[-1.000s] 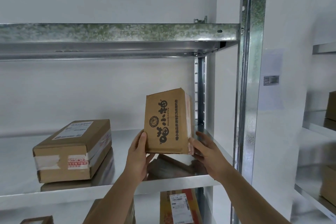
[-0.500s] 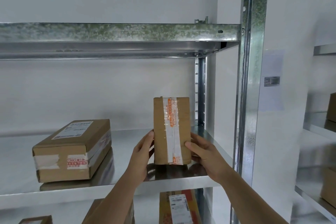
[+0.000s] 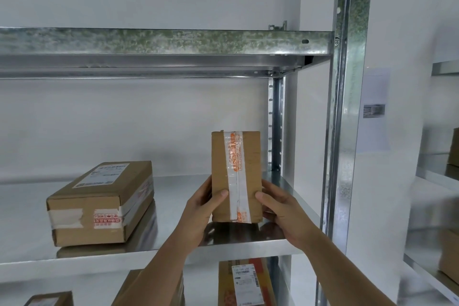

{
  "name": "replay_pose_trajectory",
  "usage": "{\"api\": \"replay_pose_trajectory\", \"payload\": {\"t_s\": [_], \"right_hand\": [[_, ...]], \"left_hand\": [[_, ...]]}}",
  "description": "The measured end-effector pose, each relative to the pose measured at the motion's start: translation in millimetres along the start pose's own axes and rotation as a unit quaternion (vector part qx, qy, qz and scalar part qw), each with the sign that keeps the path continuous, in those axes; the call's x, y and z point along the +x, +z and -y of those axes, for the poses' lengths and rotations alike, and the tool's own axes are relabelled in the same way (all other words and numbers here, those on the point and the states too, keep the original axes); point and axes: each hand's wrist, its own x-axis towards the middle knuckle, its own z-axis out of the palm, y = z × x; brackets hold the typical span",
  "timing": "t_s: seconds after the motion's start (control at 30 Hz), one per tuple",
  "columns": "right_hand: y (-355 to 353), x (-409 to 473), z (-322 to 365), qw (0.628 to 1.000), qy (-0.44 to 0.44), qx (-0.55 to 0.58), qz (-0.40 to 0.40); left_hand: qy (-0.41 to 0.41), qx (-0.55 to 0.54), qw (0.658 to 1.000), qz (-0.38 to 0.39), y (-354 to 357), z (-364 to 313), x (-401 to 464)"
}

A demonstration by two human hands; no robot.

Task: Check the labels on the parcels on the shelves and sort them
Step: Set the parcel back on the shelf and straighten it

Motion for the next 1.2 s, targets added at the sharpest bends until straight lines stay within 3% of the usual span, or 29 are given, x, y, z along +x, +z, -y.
{"api": "replay_pose_trajectory", "payload": {"t_s": [0.7, 1.07, 1.2], "right_hand": [[0.0, 3.0, -2.7, 1.000, 0.002, -0.017, 0.008], [11.6, 3.2, 16.5, 0.992, 0.094, 0.005, -0.085], [14.4, 10.5, 47.4, 0.991, 0.066, -0.011, -0.120]], "left_hand": [[-0.018, -0.054, 0.998, -0.011, -5.9, 5.2, 4.2], [-0.009, 0.000, 0.999, -0.033, -7.1, -0.3, 2.4], [0.035, 0.033, 0.999, 0.003, -5.8, -18.9, 1.0]]}}
